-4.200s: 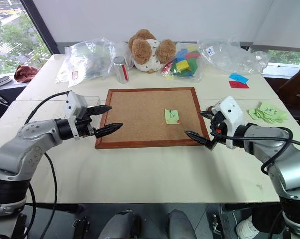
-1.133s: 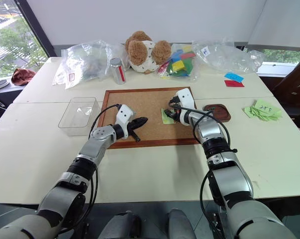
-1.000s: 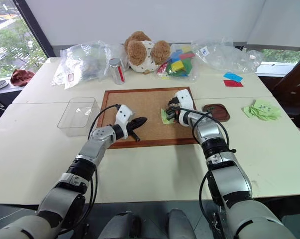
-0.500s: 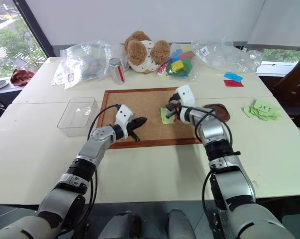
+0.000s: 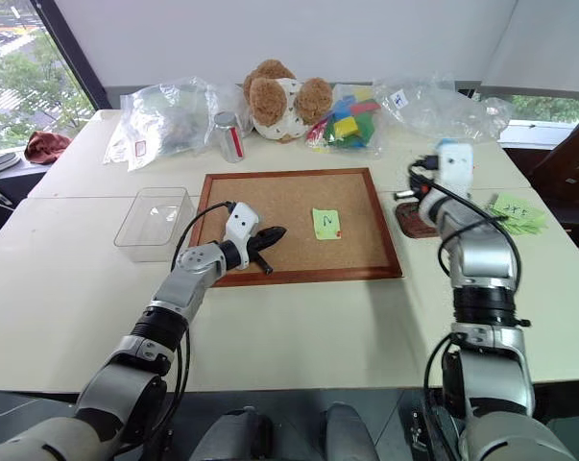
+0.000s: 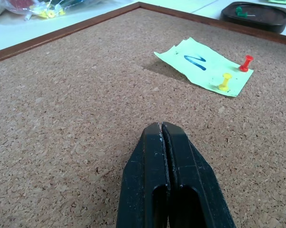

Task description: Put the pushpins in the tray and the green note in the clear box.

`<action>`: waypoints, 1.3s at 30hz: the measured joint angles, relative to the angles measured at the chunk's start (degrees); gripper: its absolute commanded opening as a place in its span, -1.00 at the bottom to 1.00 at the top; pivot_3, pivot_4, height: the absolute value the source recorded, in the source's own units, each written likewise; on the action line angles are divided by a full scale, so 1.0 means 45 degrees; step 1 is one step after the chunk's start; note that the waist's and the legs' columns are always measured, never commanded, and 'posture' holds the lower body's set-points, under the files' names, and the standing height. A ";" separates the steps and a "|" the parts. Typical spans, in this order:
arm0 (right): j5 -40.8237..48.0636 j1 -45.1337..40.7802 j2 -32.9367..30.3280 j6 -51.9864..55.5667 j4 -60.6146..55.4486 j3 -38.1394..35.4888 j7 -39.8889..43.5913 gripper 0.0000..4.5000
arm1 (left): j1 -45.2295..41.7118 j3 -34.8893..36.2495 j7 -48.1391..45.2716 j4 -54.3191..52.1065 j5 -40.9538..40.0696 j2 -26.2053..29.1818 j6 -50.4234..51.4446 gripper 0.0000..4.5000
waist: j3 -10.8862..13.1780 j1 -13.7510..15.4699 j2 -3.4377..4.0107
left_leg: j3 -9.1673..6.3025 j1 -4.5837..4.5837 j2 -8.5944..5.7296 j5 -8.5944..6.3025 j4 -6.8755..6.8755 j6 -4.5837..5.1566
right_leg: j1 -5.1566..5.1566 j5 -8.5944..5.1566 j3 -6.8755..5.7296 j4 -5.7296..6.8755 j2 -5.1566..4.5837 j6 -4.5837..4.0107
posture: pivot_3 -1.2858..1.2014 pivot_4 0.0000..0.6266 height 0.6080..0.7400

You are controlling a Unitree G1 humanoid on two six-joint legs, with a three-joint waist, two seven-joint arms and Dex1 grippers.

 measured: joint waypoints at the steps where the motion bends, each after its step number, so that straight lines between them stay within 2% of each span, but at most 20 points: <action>1: -0.0064 0.0157 -0.0162 -0.0115 0.0347 -0.0097 -0.0112 -0.98 | 0.0007 0.0000 -0.0005 0.0001 0.0002 0.0003 0.0002 -1.00 | -0.0004 -0.0020 0.0006 | 0.0009 0.0005 0.0000 -0.0001 0.0000 0.0002 | 0.0001 0.0000 0.0006 0.0000 0.0000 0.0000 | 0.03 -0.52 1.00; 12: 0.0462 -0.0073 0.0233 -0.0856 0.2527 -0.0501 -0.0376 -0.98 | 0.0073 0.0022 -0.0018 -0.0047 0.0136 0.0021 0.0003 -1.00 | -0.0005 -0.0026 0.0009 | 0.0021 0.0097 0.0001 -0.0038 -0.0016 0.0067 | 0.0075 0.0000 0.0015 0.0001 0.0001 0.0000 | 0.03 -0.52 1.00; 22: 0.0519 -0.0531 0.0533 -0.1026 0.3195 0.0191 -0.0267 -0.98 | 0.0148 0.0024 -0.0015 -0.0216 0.0147 -0.0033 0.0012 -1.00 | -0.0005 -0.0023 0.0009 | 0.0020 0.0095 0.0001 -0.0028 -0.0022 0.0048 | 0.0075 0.0000 0.0017 -0.0008 0.0001 0.0000 | 0.03 -0.52 1.00; 26: 0.0529 -0.0519 0.0539 -0.1056 0.3277 0.0299 -0.0241 -0.41 | 0.0209 0.0026 -0.0015 -0.0320 0.0146 -0.0025 0.0068 -1.00 | -0.0005 -0.0022 0.0009 | 0.0020 0.0095 0.0001 -0.0031 -0.0022 0.0055 | 0.0076 0.0000 0.0017 -0.0012 0.0000 0.0000 | 0.03 -0.52 1.00; 39: 0.0752 -0.0276 0.0453 -0.0821 0.2709 0.0281 -0.0146 -0.41 | 0.0314 0.0036 -0.0005 -0.0559 0.0145 -0.0120 0.0270 -1.00 | -0.0005 -0.0014 0.0009 | 0.0019 0.0094 0.0001 -0.0039 -0.0025 0.0069 | 0.0085 0.0000 0.0017 -0.0038 0.0000 0.0001 | 0.03 -0.52 1.00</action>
